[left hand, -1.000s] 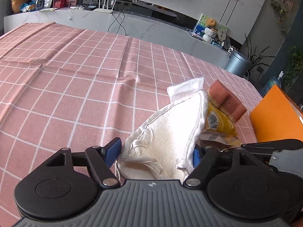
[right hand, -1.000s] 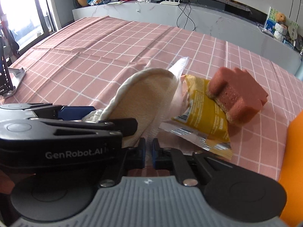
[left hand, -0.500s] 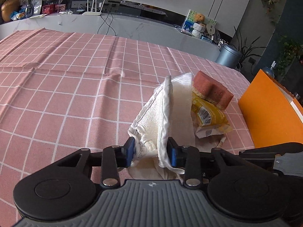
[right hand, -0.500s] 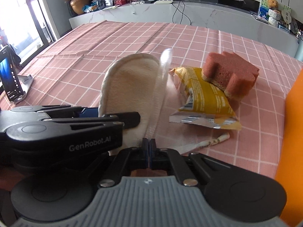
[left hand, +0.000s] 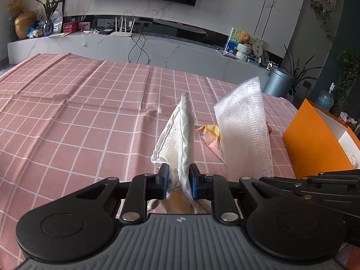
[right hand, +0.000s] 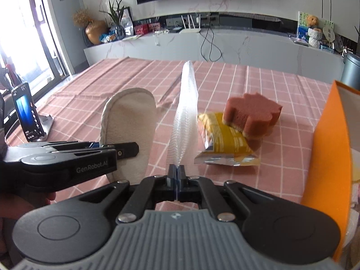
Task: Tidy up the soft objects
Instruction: 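Grasp the white oval pad with the left tool while the right tool grasps the clear bag, then carry the white pad and clear bag into the box and release both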
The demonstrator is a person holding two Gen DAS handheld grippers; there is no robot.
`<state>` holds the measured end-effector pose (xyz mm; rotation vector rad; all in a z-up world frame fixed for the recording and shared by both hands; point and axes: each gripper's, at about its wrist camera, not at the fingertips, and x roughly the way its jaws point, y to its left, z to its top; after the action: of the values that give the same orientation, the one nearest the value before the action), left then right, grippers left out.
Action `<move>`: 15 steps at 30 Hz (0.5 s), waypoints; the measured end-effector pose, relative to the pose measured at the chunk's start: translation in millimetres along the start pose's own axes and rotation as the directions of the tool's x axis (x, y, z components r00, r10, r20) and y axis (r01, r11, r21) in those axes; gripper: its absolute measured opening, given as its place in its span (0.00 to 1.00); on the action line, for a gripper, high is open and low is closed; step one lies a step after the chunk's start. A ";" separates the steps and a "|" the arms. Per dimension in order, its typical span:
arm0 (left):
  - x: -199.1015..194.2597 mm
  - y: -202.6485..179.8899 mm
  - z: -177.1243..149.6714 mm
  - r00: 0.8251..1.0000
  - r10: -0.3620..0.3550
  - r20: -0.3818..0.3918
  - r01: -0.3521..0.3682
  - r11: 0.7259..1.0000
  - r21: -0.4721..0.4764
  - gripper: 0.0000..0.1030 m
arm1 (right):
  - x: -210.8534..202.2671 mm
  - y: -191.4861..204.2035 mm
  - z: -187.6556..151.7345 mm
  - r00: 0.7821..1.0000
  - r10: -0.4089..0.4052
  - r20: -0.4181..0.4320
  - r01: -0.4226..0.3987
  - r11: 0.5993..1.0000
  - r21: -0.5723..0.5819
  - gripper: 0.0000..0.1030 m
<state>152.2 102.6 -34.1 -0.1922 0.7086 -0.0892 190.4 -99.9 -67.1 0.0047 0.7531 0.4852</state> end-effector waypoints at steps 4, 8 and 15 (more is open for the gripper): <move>-14.7 -9.5 3.7 1.000 -0.001 0.027 0.000 1.000 0.014 0.21 | -25.6 0.7 2.3 0.998 0.004 0.057 -0.004 1.000 0.001 0.00; -32.1 -17.8 6.4 0.998 -0.009 0.060 0.007 1.000 0.024 0.21 | -53.3 -0.9 3.3 0.994 0.008 0.112 -0.009 1.000 0.010 0.00; -61.2 -37.0 13.1 0.991 -0.049 0.127 0.043 0.998 0.052 0.21 | -101.7 -8.1 0.0 0.980 0.024 0.197 -0.031 0.999 0.033 0.00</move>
<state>113.9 77.2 22.3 -0.1660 0.5735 -0.1370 130.3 -150.3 -1.9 0.0959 0.5684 0.4897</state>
